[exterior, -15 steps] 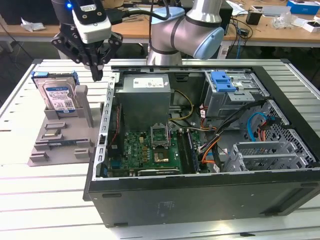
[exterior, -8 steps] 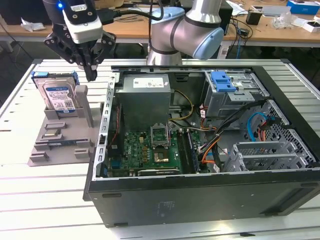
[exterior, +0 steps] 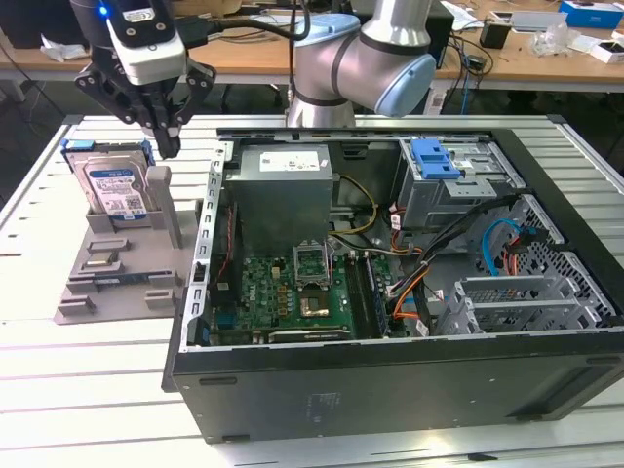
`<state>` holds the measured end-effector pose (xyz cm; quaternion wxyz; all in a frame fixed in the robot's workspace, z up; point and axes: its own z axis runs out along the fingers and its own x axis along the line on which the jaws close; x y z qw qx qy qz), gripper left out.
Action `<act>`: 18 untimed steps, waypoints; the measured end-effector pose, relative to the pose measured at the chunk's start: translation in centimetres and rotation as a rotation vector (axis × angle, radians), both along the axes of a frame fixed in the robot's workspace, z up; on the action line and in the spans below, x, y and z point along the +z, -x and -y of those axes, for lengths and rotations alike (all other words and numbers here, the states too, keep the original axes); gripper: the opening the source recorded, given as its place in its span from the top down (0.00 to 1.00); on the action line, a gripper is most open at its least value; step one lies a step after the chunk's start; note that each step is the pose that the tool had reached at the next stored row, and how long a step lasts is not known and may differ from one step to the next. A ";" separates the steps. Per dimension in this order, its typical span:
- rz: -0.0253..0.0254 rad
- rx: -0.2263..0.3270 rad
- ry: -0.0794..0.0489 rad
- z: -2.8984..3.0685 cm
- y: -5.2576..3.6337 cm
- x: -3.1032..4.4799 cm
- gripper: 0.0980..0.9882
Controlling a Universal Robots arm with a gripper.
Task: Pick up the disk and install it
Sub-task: 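Reach for the disk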
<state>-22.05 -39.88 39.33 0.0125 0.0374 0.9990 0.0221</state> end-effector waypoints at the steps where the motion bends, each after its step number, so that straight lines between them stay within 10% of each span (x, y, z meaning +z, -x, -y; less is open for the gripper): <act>1: 0.0000 0.000 0.000 0.00 0.13 0.00 0.99; 18: -0.0001 0.000 0.000 0.00 2.63 0.00 0.99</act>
